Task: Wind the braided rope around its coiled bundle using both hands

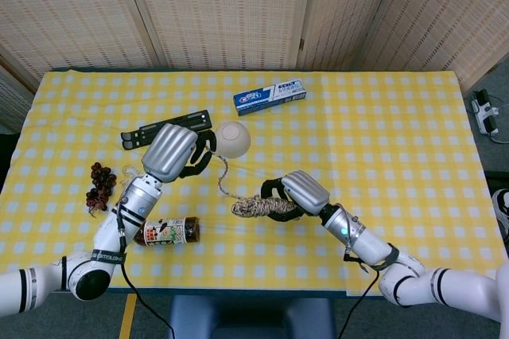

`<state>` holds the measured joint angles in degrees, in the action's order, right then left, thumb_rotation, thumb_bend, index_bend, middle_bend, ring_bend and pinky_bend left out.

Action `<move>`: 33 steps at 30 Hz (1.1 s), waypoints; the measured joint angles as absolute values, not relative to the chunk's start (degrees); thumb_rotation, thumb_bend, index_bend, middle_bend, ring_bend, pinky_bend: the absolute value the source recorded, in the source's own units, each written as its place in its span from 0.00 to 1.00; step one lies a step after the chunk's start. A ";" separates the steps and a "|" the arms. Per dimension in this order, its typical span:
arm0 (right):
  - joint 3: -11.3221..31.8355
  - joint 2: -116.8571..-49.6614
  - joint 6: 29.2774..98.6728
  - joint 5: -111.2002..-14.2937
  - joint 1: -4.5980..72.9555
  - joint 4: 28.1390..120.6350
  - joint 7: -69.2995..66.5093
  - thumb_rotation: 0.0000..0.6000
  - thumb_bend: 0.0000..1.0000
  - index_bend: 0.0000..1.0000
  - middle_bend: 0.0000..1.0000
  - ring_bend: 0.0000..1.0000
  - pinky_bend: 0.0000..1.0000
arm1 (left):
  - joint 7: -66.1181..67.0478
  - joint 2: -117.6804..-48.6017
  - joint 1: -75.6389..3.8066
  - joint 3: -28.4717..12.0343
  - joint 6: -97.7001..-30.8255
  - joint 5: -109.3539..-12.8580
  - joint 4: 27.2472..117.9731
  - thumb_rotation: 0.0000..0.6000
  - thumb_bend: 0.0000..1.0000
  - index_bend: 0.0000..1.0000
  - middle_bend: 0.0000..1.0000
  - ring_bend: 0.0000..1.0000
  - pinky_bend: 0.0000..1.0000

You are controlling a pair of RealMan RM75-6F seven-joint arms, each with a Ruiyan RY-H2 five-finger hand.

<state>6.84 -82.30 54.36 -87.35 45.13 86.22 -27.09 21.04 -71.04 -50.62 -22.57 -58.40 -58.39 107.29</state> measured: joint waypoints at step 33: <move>29.75 -109.12 64.61 -58.25 45.06 74.32 -30.98 1.00 0.55 0.95 0.75 0.81 0.79 | 13.09 -69.52 -47.03 -14.96 -61.46 -63.91 110.85 1.00 0.55 0.65 0.85 0.77 0.75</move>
